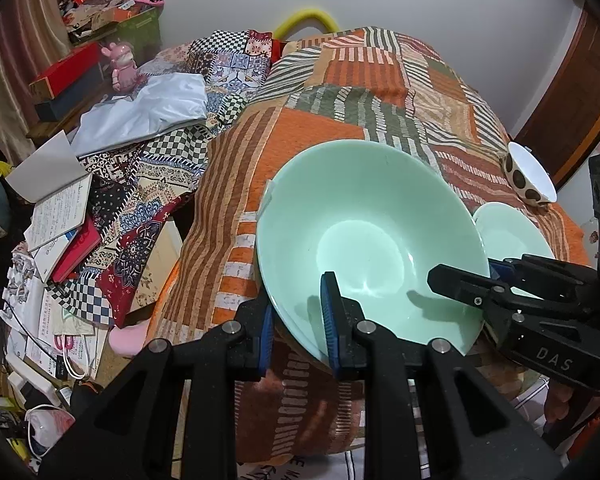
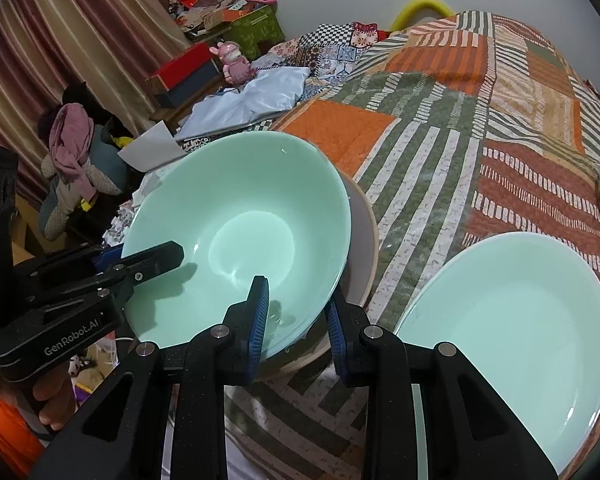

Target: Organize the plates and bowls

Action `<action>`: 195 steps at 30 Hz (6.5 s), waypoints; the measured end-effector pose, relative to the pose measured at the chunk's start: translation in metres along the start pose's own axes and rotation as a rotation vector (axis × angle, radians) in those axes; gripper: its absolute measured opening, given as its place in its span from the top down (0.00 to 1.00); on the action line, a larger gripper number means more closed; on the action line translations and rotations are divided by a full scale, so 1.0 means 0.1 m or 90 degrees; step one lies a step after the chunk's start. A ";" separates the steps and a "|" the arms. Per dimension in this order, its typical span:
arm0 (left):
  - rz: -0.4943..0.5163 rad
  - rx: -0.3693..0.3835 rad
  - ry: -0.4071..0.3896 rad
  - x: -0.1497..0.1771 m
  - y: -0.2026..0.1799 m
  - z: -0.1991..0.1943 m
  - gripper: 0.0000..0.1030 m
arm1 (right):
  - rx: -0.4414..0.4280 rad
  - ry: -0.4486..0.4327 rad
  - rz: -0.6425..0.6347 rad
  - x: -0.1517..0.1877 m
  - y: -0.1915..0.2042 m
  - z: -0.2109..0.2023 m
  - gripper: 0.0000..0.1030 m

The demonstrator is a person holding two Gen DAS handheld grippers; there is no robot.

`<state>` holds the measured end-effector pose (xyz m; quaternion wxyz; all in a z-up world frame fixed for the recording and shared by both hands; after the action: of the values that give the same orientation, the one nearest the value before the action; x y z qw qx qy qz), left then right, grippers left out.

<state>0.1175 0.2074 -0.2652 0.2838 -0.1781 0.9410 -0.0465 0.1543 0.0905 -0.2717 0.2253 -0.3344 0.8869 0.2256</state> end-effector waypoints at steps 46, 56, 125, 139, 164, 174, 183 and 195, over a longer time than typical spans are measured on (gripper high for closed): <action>0.031 -0.070 -0.024 -0.28 -0.34 -0.29 0.58 | 0.047 -0.119 0.014 -0.02 -0.82 -0.99 0.52; 0.095 -0.040 -0.105 -0.60 -1.11 -0.68 0.52 | 0.113 -0.182 0.064 0.01 -1.52 -1.51 0.52; 0.235 0.093 0.101 -0.81 -3.62 1.93 0.81 | 0.180 -0.059 0.153 0.15 -3.43 -1.06 0.81; 0.234 0.117 0.071 -0.76 -3.59 1.42 0.81 | 0.181 -0.073 0.155 0.17 -3.17 -1.30 0.81; 0.191 0.114 -0.037 -0.72 -2.91 0.06 0.81 | 0.168 -0.146 0.089 -0.06 -2.09 -1.69 0.81; 0.147 0.098 -0.064 -0.67 -2.33 -0.26 0.81 | 0.138 -0.150 0.052 -0.17 -1.58 -1.54 0.81; 0.099 0.080 -0.080 -0.62 -1.72 -0.48 0.81 | 0.101 -0.149 0.018 -0.28 -1.10 -1.34 0.81; 0.047 0.041 -0.086 -0.47 -1.04 -0.62 0.81 | 0.045 -0.125 -0.014 -0.33 -0.58 -0.99 0.81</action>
<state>0.1521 0.1263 -0.1694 0.3535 -0.1368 0.9238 -0.0540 0.1917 0.0129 -0.1892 0.3252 -0.3123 0.8642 0.2235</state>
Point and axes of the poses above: each gripper's, at about its wrist camera, not at the fingertips, and z roughly the way its jaws point, y to its left, x to its underside, the point moved 9 cm from there along z, roughly the way its jaws point, and after that the axes turned 6 degrees about -z, right-handed, at the moved point
